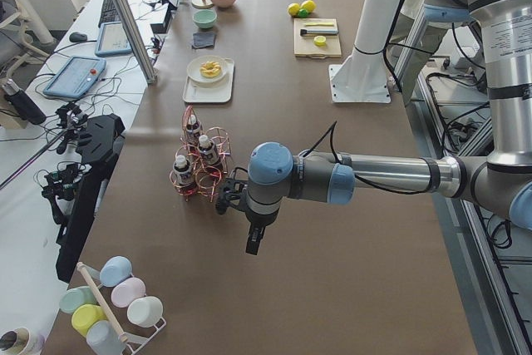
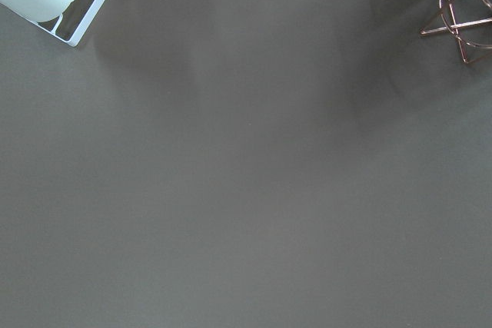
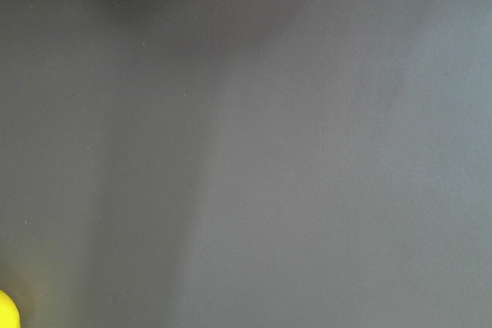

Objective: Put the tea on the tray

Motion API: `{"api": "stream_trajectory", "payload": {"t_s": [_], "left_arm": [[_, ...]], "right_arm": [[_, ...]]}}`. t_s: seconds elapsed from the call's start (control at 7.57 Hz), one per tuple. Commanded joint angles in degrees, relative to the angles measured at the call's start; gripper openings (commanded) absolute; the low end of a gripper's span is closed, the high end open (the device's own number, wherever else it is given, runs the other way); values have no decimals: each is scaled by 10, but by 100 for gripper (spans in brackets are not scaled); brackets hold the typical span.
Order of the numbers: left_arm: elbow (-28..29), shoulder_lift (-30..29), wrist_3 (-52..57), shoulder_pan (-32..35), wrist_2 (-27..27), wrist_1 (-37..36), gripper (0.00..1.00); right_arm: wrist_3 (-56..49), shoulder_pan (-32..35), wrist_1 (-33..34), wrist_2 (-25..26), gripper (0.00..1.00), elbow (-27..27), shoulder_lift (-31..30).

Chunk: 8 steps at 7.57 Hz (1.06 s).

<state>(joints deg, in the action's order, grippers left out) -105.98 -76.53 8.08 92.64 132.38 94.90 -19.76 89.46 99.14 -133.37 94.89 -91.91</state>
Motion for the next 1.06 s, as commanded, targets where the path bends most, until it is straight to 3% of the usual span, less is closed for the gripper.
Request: {"api": "stream_trajectory", "payload": {"t_s": [0.0,0.93], "left_arm": [[-2,-1,-3,-1,0,-1,97],[-5,5,0,-7,1,4,97]], "right_arm": [[2,2,0,0,100,4,-2],[2,2,0,-2,100,6,-3]]}}
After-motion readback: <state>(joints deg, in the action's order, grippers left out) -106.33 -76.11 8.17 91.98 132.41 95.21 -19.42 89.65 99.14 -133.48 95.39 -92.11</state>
